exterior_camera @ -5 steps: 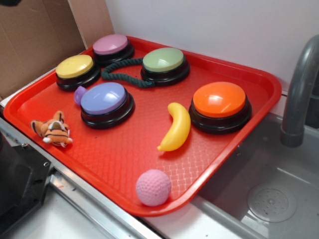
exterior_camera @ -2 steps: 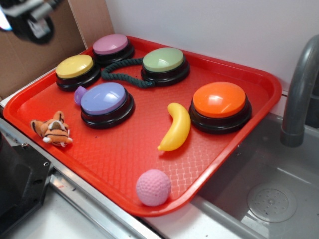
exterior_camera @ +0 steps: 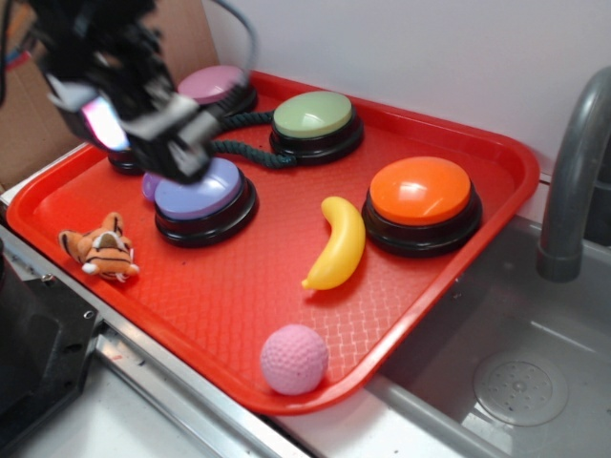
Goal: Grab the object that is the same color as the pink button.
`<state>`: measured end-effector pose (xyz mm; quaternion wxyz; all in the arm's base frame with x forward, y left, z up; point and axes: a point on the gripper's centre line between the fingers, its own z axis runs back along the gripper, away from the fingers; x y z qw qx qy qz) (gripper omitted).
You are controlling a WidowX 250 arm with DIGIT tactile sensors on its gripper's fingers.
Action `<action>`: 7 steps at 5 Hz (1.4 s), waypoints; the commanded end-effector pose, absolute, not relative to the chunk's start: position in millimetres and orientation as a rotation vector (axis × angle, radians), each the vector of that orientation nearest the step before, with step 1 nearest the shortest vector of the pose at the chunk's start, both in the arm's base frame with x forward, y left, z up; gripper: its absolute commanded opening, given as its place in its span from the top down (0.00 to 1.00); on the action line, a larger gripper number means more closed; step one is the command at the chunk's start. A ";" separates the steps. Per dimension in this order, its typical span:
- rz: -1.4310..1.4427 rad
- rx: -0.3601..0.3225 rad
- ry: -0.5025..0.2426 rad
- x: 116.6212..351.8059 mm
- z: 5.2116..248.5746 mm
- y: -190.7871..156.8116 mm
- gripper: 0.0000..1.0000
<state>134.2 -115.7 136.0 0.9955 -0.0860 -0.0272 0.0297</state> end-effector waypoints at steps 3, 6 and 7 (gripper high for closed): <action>0.065 -0.161 0.043 131.6 52.9 -197.5 0.00; 0.155 -0.059 0.064 133.2 53.7 -182.9 1.00; 0.163 -0.065 0.056 134.1 55.1 -180.0 1.00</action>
